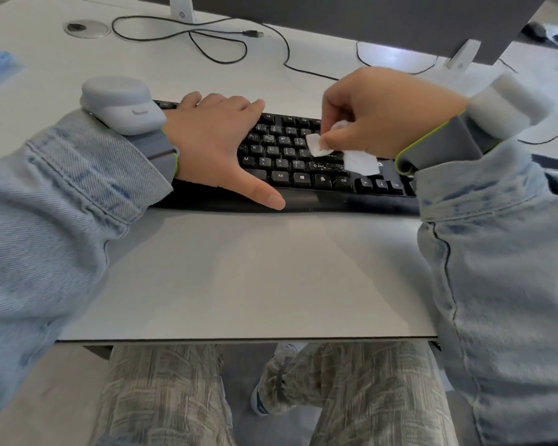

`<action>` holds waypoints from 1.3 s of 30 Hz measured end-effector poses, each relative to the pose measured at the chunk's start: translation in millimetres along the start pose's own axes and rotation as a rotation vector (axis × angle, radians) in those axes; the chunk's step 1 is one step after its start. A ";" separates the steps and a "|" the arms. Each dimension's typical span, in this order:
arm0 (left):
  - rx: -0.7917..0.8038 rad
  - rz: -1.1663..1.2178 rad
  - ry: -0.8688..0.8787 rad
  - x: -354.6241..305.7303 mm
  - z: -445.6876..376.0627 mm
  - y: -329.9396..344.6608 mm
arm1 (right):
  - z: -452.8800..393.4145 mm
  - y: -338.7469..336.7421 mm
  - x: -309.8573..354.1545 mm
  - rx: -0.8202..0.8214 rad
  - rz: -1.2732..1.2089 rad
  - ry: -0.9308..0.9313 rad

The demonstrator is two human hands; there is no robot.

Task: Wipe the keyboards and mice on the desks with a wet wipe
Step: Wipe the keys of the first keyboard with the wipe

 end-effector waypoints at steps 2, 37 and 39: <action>-0.001 0.004 -0.003 -0.1 -0.1 -0.1 | -2.7 7.7 5.9 0.049 0.022 -0.021; -0.001 -0.009 -0.003 0.6 -1.7 -0.2 | 6.4 10.2 21.3 0.104 0.016 -0.074; -0.001 -0.011 0.004 1.5 -2.0 0.0 | 9.3 10.1 14.9 0.156 0.047 -0.024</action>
Point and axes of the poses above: each hand's wrist, its own z-axis away from the middle knuckle, its own y-axis out of the palm, x = y × z, the point moved 5 cm from there along -z, towards the middle knuckle, and after that the axes turned 15 degrees about -y, right-handed, at the moved point
